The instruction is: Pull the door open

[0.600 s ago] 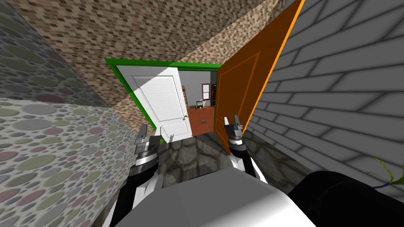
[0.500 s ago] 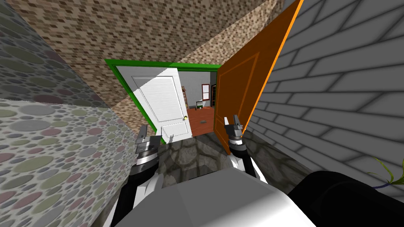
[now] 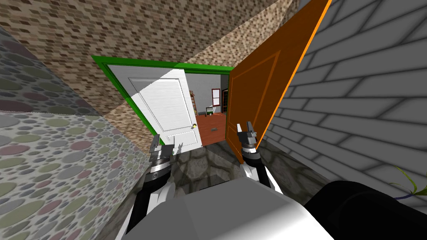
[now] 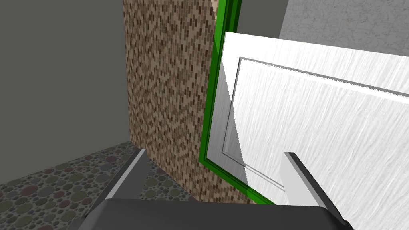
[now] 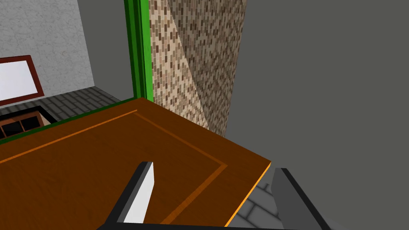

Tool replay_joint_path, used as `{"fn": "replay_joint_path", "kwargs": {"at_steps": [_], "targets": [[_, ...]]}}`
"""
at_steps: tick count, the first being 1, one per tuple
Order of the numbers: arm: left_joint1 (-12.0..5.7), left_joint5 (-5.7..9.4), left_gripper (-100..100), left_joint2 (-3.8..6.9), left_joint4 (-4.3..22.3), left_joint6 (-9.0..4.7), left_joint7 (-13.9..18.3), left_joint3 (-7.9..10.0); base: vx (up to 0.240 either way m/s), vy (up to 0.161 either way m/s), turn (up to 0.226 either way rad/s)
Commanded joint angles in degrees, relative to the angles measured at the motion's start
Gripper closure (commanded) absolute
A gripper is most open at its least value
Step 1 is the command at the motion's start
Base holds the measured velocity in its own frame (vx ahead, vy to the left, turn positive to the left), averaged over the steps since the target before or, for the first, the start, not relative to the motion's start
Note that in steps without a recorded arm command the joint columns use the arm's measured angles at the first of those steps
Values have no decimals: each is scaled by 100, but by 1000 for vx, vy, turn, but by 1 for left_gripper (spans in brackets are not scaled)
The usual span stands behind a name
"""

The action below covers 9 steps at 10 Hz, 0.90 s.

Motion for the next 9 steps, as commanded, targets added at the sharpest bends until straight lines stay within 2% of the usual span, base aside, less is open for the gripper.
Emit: {"fn": "replay_joint_path", "kwargs": {"at_steps": [1, 9], "targets": [[-21, 80, -100, 9, 172, -75, 134, -47, 127, 6, -44], [-250, 652, -100, 141, 1187, -406, 987, -135, 89, 13, -58]]}}
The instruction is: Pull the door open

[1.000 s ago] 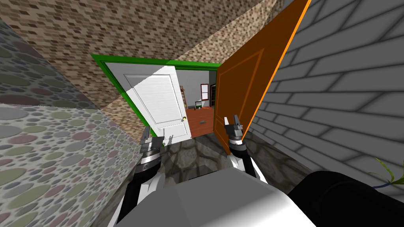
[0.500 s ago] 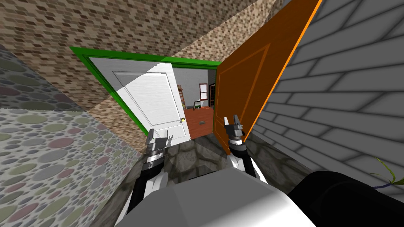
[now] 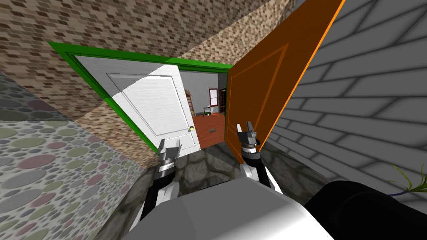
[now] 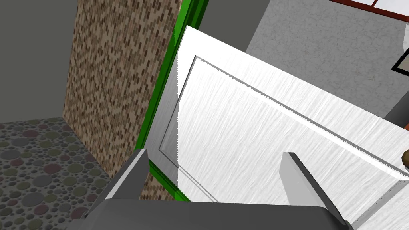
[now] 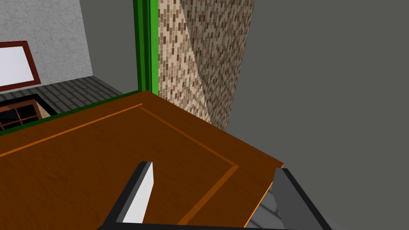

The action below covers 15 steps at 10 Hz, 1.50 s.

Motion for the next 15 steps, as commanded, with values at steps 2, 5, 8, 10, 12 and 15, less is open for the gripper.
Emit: {"fn": "replay_joint_path", "kwargs": {"at_steps": [2, 5, 8, 10, 12, 15], "targets": [[-106, 207, -100, 30, 405, -127, 318, -45, 105, 20, -76], [-210, 466, -100, 85, 865, -277, 705, -85, 97, 18, -70], [-320, 741, -100, 141, 1352, -436, 1114, -128, 101, 24, -72], [-394, 926, -100, 178, 1680, -543, 1390, -156, 96, 24, -84], [-470, 1116, -100, 215, 2016, -652, 1672, -186, 93, 23, -89], [-546, 1305, -100, 252, 2352, -762, 1955, -215, 87, 29, -55]]}}
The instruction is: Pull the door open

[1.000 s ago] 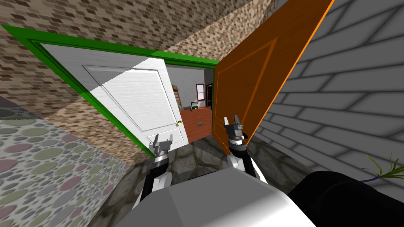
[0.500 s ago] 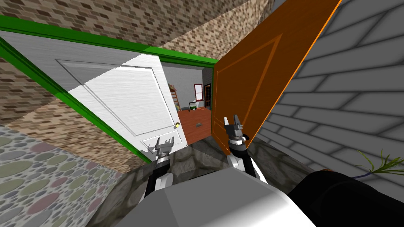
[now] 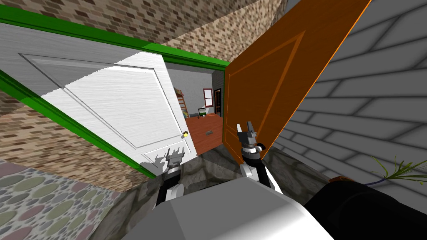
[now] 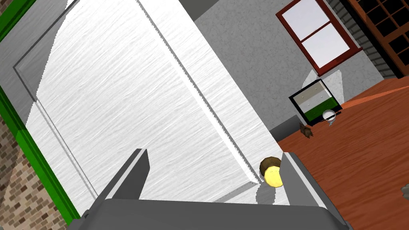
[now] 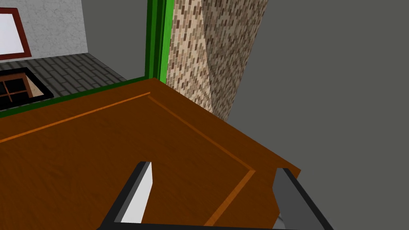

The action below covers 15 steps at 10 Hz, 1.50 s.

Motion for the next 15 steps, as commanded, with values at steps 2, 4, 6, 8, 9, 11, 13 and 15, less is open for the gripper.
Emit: {"fn": "replay_joint_path", "kwargs": {"at_steps": [2, 4, 6, 8, 9, 11, 13, 15], "targets": [[-109, 203, -100, 37, 422, -149, 315, -36, 63, 23, -66], [-185, 392, -100, 73, 758, -258, 598, -65, 87, 29, -82], [-222, 484, -100, 90, 922, -312, 735, -79, 63, 19, -35], [-296, 668, -100, 125, 1231, -418, 1009, -107, 81, 33, -91], [-332, 760, -100, 142, 1394, -471, 1147, -122, 93, 39, -65], [-403, 936, -100, 175, 1723, -573, 1408, -149, 92, 38, -75], [-472, 1109, -100, 206, 2029, -673, 1666, -175, 101, 23, -69], [-537, 1272, -100, 236, 2319, -767, 1909, -200, 99, 43, -63]]}}
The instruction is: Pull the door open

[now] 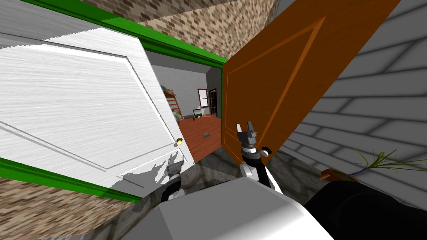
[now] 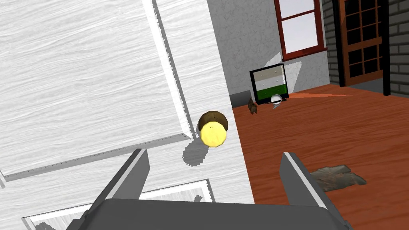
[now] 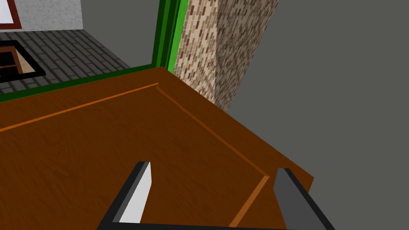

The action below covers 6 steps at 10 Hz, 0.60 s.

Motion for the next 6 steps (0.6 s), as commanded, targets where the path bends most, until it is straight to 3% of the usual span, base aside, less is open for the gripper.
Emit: {"fn": "replay_joint_path", "kwargs": {"at_steps": [1, 6], "targets": [[-44, 131, -100, 10, 202, -61, 184, -19, 97, 41, -71], [-215, 558, -100, 87, 959, -308, 820, -84, 96, 41, -76]]}}
